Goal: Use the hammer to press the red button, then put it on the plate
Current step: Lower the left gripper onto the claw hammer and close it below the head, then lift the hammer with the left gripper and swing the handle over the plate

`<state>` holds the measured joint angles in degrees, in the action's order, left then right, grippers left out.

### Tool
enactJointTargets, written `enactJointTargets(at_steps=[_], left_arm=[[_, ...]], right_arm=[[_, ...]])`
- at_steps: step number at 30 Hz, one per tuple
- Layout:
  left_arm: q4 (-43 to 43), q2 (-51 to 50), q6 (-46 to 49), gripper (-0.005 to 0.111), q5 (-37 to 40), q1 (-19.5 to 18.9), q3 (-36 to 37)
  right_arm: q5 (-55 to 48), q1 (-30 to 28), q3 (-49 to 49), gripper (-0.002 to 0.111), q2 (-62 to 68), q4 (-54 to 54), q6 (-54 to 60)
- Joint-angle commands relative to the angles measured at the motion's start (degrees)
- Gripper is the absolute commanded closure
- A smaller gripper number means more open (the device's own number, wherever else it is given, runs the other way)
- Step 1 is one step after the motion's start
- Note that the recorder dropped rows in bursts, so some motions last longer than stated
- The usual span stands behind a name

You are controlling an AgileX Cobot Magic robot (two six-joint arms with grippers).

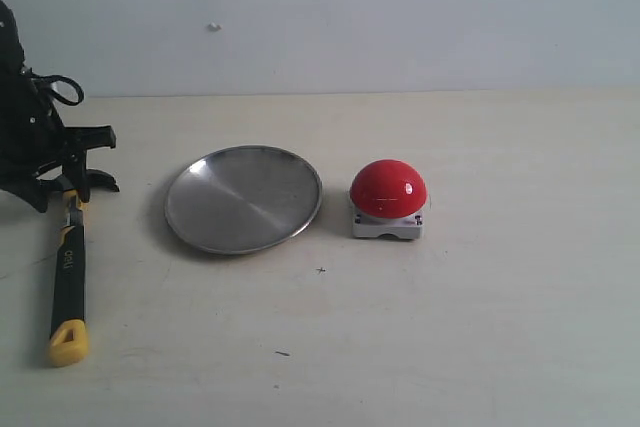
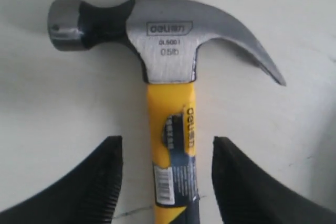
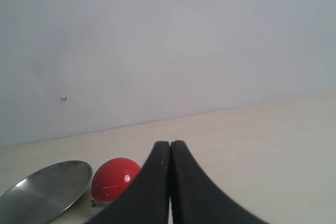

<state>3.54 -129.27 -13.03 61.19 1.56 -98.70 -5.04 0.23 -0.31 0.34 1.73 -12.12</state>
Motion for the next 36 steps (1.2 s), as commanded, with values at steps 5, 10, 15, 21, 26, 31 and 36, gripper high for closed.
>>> enactJointTargets(at_steps=[5,10,15,21,26,31,36], left_arm=[[0.3,0.0,-1.4,0.055,-3.7,0.0,1.3],[0.3,-0.6,-1.4,0.055,-5.2,0.0,2.5],[0.3,-2.1,-1.4,0.055,-6.0,0.0,2.5],[0.2,-2.6,-1.1,0.055,-9.4,-0.2,2.5],[-0.3,-2.7,-1.1,0.055,-9.9,-1.0,2.5],[-0.3,-3.2,-1.0,0.058,-9.6,-1.1,2.5],[-0.3,-3.2,-0.5,0.094,-9.1,-1.1,2.5]], right_arm=[[0.5,-0.3,0.3,0.108,-0.3,-0.1,0.0],[0.5,-0.3,0.3,0.108,-0.3,-0.1,0.0],[0.5,-0.3,0.3,0.108,-0.3,-0.1,0.0],[0.5,-0.3,0.3,0.108,-0.3,-0.1,0.0],[0.5,-0.3,0.3,0.108,-0.3,-0.1,0.0],[0.5,-0.3,0.3,0.108,-0.3,-0.1,0.0],[0.5,-0.3,0.3,0.108,-0.3,-0.1,0.0]])
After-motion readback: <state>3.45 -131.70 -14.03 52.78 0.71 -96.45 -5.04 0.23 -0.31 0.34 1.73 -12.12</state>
